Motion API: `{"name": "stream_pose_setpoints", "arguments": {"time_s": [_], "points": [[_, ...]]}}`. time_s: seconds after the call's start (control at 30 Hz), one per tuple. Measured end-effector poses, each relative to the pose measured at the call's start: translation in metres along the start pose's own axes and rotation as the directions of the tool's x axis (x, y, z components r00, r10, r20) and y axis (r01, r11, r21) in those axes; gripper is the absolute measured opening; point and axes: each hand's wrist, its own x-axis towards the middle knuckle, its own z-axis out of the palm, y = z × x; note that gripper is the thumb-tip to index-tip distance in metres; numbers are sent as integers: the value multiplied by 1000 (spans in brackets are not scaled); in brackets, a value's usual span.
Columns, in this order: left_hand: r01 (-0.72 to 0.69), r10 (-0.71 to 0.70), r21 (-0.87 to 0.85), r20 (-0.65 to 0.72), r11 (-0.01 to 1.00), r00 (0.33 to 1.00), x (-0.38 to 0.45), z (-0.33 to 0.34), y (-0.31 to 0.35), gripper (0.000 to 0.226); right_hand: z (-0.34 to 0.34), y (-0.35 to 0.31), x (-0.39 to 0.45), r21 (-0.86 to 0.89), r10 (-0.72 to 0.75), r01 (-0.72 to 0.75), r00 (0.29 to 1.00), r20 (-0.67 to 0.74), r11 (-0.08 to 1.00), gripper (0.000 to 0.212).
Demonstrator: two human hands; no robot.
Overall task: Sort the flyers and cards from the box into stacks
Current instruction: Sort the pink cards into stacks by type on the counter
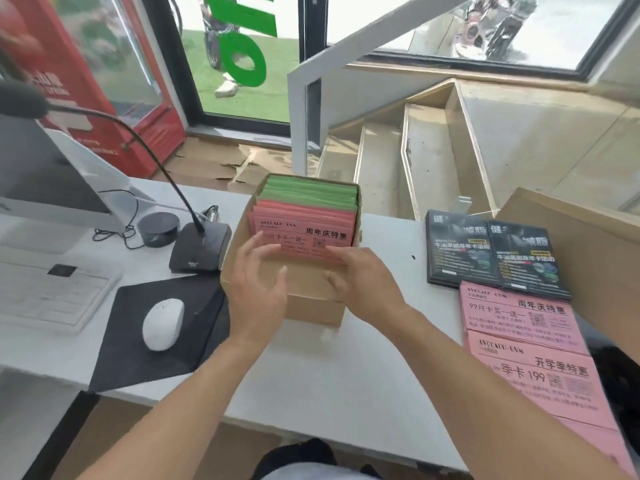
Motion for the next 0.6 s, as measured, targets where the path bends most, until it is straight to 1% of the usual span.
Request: {"name": "stream_pose_setpoints", "arguments": {"time_s": [0.03,0.07,0.13,0.17,0.23,0.33,0.4,0.43,0.53,0.6], "points": [[9,-9,24,18,1000,1000,13,-2,-10,35,5,1,18,-62,14,-13,1000,17,998,51],[19,-22,51,66,999,998,25,-3,-19,35,10,2,34,-131,30,-24,999,43,991,52],[17,-45,131,213,991,976,50,-2,-37,40,20,6,59,-254,56,-30,994,95,967,57],[-13,-43,191,287,982,957,63,-1,-46,46,25,8,68,-308,63,-27,992,109,951,61],[-120,-19,302,420,946,907,89,4,-62,61,33,11,79,-399,76,-21,989,124,917,66],[-249,-37,424,562,871,826,115,13,-78,81,42,13,82,-480,73,-13,992,106,877,68],[-285,-65,458,611,842,789,119,17,-81,87,46,14,80,-478,44,-17,998,44,878,63],[-297,-65,463,618,835,783,119,18,-81,88,48,14,80,-466,29,-20,1000,12,885,59],[-311,-35,471,593,826,804,115,20,-84,88,53,14,78,-460,-18,-24,996,-86,887,53],[-317,-1,465,565,827,825,113,20,-86,83,53,13,77,-435,-49,-29,985,-167,900,48]]}}
